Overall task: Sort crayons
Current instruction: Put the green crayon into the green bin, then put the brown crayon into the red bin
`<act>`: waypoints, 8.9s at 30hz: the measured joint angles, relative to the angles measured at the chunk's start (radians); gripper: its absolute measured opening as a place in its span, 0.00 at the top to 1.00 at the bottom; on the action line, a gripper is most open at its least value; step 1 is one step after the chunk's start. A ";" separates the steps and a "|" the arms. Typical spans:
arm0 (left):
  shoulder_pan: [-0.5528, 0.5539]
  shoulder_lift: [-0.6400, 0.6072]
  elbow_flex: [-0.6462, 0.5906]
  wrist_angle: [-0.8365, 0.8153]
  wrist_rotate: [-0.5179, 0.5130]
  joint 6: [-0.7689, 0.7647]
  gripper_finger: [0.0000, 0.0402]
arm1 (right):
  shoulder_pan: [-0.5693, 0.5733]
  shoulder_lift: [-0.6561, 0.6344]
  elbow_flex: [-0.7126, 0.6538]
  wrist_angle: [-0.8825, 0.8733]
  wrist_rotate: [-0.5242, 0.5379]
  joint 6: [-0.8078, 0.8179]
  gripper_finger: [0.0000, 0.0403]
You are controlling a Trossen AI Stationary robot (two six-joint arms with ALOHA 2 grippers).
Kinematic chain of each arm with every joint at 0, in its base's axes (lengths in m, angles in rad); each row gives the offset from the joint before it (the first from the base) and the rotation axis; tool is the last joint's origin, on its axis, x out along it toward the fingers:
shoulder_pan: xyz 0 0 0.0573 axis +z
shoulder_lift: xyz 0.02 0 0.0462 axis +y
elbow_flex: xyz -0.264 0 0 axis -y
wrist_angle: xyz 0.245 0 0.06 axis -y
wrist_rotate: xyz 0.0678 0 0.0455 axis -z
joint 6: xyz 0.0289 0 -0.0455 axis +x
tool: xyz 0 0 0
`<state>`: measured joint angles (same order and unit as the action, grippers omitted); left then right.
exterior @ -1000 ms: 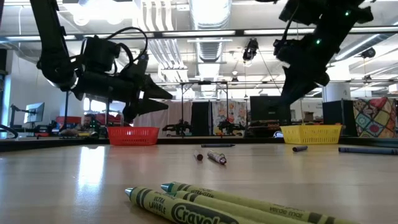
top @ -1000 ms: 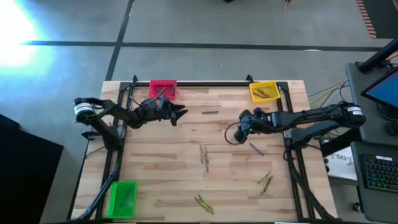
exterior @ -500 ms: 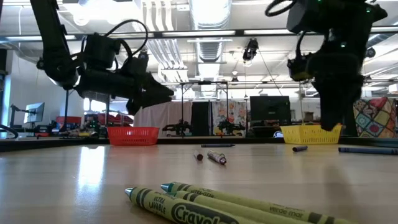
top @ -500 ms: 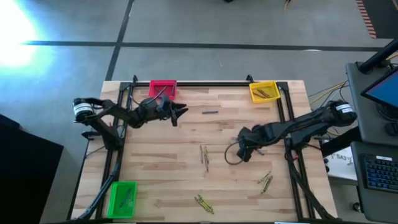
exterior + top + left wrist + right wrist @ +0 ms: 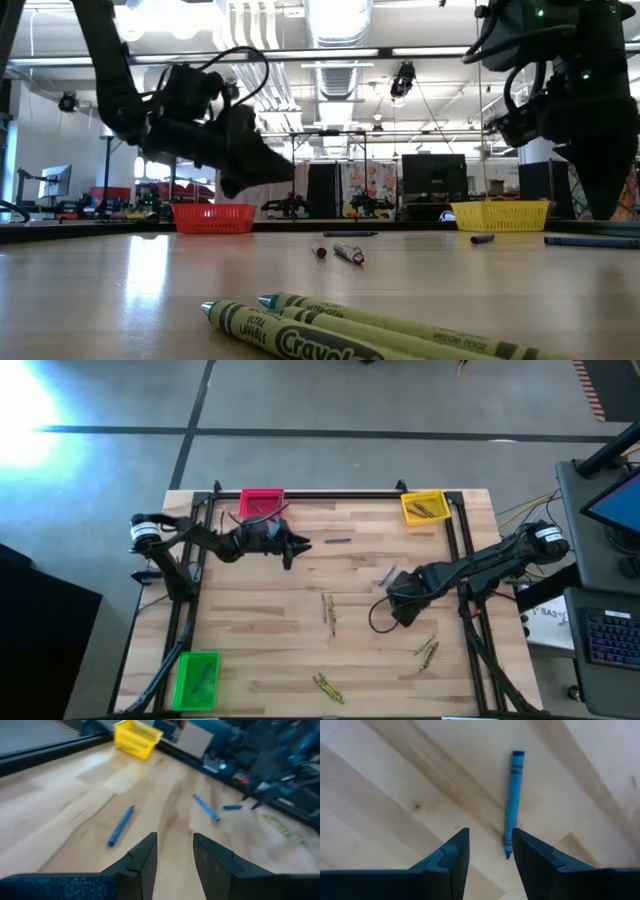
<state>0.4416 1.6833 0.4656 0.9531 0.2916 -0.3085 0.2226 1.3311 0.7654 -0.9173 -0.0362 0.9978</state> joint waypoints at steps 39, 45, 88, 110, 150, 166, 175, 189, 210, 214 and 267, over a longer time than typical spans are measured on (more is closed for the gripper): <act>-0.001 -0.093 0.014 -0.032 0.032 0.082 0.73 | 0.589 0.106 0.001 0.119 0.078 0.027 0.66; -0.002 -0.093 0.014 -0.039 0.006 0.094 0.73 | 0.602 0.185 0.007 0.145 0.092 -0.066 0.66; -0.105 -0.093 0.014 0.104 0.004 0.183 0.73 | 0.082 0.059 -0.005 0.827 0.755 -0.751 0.97; -0.206 -0.033 0.192 0.015 0.019 0.218 0.51 | -0.158 0.134 -0.005 1.380 0.455 -1.095 0.97; -0.489 -0.442 0.395 -1.598 -0.381 -0.394 0.99 | -0.321 -0.095 -0.006 0.819 1.056 -0.855 0.57; -1.245 -0.514 0.423 -1.803 -0.171 -1.299 0.97 | -0.467 -0.098 0.029 0.827 0.865 -0.878 0.58; -1.462 -0.383 0.426 -1.848 -0.215 -1.480 0.97 | -0.468 -0.084 0.043 0.826 0.777 -0.855 0.57; -1.454 -0.370 0.366 -1.708 -0.150 -1.408 0.95 | -0.468 -0.084 0.034 0.757 0.767 -0.833 0.50; -1.395 -0.467 0.356 -1.831 -0.112 -1.376 0.54 | -0.468 -0.064 0.033 0.743 0.470 -0.813 0.48; -1.338 -0.542 0.356 -1.899 -0.292 -1.287 0.56 | -0.467 -0.009 0.033 0.738 0.351 -0.811 0.48; -0.500 -0.083 -0.008 -0.343 -0.571 0.076 0.58 | 0.707 0.034 0.006 -0.041 0.044 -0.110 0.59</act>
<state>-0.0581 1.6004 0.4572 0.6102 -0.2794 -0.2326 0.9298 1.3649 0.7719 -0.9580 0.0074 0.8875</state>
